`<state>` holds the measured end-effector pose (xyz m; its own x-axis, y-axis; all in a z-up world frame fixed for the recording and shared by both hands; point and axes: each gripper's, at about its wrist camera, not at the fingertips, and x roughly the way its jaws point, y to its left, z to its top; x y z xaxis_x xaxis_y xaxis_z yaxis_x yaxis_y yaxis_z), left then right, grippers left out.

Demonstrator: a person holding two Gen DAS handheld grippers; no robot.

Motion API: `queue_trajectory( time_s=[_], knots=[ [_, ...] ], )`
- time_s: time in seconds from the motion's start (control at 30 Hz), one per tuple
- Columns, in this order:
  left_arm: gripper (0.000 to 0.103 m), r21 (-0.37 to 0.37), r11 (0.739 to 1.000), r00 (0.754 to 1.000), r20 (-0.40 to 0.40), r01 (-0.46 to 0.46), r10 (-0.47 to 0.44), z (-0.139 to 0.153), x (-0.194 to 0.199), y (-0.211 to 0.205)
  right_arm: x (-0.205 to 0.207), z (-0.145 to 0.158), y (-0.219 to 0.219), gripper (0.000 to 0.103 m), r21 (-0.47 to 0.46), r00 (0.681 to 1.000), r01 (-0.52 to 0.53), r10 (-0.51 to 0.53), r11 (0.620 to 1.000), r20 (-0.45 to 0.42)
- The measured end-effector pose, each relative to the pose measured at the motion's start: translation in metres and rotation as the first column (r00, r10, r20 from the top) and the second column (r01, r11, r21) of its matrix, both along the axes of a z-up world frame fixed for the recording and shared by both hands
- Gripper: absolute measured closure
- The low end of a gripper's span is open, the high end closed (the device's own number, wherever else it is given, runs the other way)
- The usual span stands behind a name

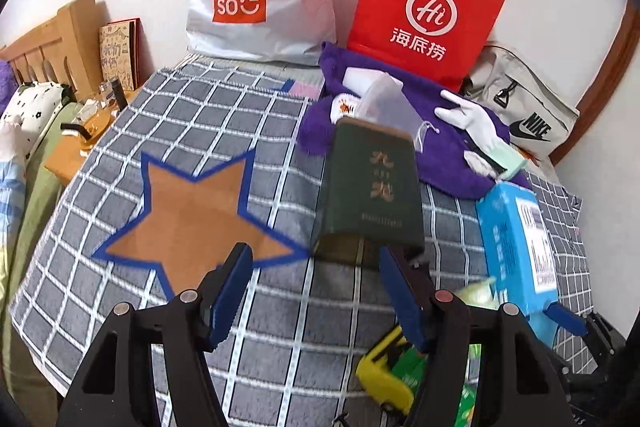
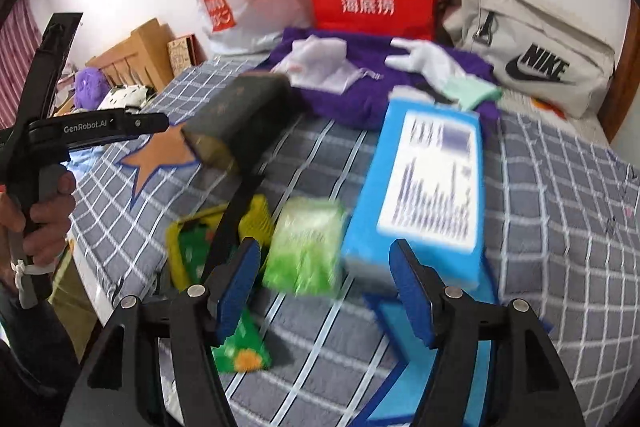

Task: Organize soft objects
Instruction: 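Withdraw both tools from the towel back over the pile, then grasp the green tissue packet with the right tool while the left tool grasps the black strap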

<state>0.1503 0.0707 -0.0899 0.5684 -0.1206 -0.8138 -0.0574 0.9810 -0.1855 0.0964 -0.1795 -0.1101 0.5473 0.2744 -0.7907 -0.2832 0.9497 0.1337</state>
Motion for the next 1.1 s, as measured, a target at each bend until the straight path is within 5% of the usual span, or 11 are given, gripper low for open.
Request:
queue_trajectory(
  time_s=[0.57,0.7,0.77,1.1],
  knots=[
    [0.038,-0.014,0.999,0.999,-0.009,0.042,-0.042,-0.028,-0.031,0.008,0.015,-0.056,0.022,0.036,0.04,0.992,0.103,-0.1,0.994,-0.073],
    [0.038,-0.016,0.998,0.998,-0.022,0.064,-0.064,-0.032,-0.03,0.004,0.017,-0.056,0.025,0.038,0.045,0.991,0.125,-0.123,0.991,-0.055],
    [0.038,-0.02,0.997,0.997,-0.026,0.075,-0.075,-0.032,-0.03,0.0,0.017,-0.057,0.026,0.051,0.023,0.99,0.134,-0.133,0.991,-0.045],
    [0.038,-0.049,0.982,0.983,0.008,0.181,-0.181,-0.02,-0.042,-0.039,-0.016,-0.033,0.018,0.054,0.008,0.998,0.064,-0.064,0.998,0.011]
  ],
)
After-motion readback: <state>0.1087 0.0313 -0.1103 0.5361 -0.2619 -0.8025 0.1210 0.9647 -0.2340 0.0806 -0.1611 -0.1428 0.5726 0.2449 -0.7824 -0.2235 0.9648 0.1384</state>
